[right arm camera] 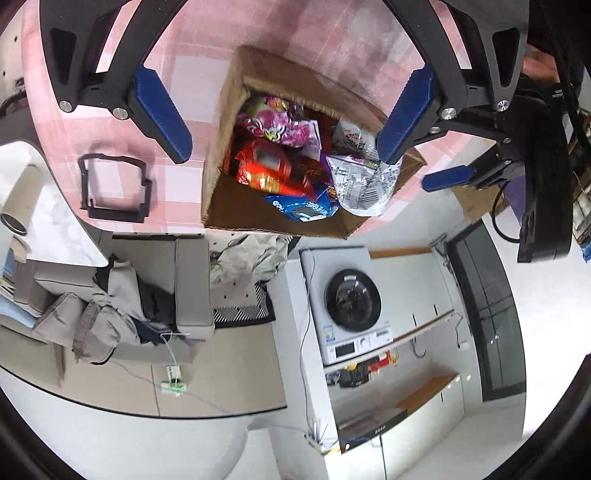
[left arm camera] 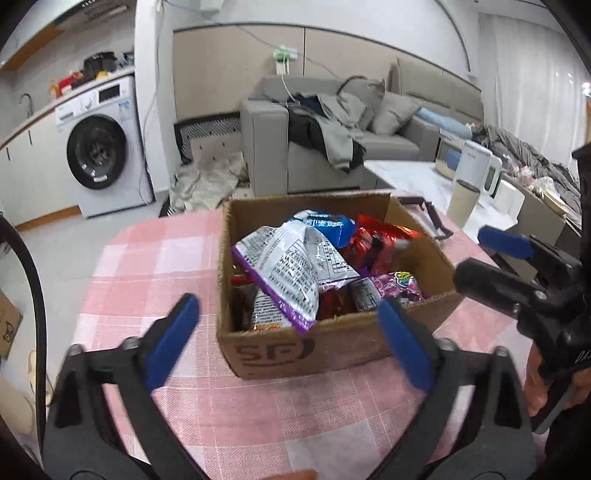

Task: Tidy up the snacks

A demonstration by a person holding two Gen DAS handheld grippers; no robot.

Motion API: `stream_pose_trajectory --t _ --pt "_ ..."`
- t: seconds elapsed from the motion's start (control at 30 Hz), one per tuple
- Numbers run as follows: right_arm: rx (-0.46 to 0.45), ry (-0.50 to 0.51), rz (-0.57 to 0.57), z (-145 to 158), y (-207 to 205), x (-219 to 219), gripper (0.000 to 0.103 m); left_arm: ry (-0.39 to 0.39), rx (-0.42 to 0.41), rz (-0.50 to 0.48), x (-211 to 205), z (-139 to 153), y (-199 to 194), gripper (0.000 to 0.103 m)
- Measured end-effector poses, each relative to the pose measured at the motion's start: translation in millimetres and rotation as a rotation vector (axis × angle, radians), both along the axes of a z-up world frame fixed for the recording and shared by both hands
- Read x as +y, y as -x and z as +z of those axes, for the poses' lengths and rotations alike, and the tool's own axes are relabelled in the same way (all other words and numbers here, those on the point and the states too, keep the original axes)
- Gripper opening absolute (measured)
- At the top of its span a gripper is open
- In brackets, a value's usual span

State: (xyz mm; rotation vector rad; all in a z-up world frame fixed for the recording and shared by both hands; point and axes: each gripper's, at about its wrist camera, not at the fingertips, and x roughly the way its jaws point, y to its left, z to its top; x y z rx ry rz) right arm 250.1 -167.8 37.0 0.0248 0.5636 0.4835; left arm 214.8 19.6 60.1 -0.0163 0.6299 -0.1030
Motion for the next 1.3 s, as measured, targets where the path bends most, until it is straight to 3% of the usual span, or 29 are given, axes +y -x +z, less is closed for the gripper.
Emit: stream_pose_trajectory --t 0.3,0.63,0.93,1.3 --pt "-0.069 -0.072 0.013 -14 57 -16 0.102 0.078 -0.122 0.037 19 -9 66 0.102" --pt "-0.118 -0.052 0.016 -41 96 -19 0.103 0.072 -0.185 0.074 30 -32 117 0.102" --pt "-0.162 -0.051 0.019 -50 110 -25 0.103 0.051 -0.226 0.077 19 -39 127 0.102" --pt "-0.19 -0.04 0.009 -48 115 -24 0.103 0.052 -0.217 0.08 17 -38 118 0.102"
